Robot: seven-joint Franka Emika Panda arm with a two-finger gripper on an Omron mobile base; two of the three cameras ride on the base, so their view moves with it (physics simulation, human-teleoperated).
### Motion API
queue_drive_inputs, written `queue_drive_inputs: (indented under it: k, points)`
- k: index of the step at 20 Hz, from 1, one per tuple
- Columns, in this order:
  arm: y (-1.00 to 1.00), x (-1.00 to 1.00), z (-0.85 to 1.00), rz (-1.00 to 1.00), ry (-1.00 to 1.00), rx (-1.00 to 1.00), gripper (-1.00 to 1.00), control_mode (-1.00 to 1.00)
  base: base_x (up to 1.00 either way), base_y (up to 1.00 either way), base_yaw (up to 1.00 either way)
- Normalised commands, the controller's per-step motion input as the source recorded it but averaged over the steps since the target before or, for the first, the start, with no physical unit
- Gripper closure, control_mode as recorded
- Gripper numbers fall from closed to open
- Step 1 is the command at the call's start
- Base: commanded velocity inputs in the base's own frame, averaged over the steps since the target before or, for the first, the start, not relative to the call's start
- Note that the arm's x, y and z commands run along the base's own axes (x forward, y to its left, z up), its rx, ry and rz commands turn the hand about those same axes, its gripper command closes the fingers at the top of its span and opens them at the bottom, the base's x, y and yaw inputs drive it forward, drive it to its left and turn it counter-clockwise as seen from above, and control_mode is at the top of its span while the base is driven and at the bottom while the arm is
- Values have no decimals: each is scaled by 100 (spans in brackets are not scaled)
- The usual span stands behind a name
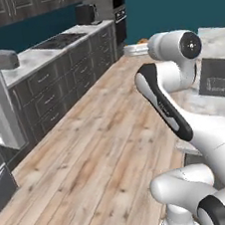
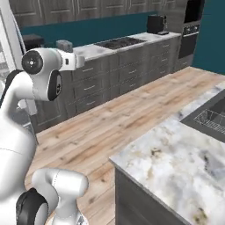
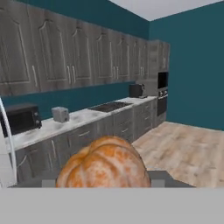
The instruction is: Retrieve the tangerine and mango from the fridge and place them into the bowl on the dining table.
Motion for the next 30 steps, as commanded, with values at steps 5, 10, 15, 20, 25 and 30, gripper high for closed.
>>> queue_drive_inputs:
  k: [5, 10, 15, 20, 25, 30]
  points:
    - [0, 0, 0, 0, 0, 0, 100, 100, -88, 22, -66]
    - [0, 0, 0, 0, 0, 0, 100, 100, -73, 12, -61]
    - [0, 0, 0, 0, 0, 0, 100, 100, -30, -23, -43]
    - [0, 0, 0, 0, 0, 0, 100, 100, -3, -74, -29]
    - [0, 0, 0, 0, 0, 0, 100, 100, 0, -99, -15]
    - [0, 0, 0, 0, 0, 0, 100, 100, -1, -100, -14]
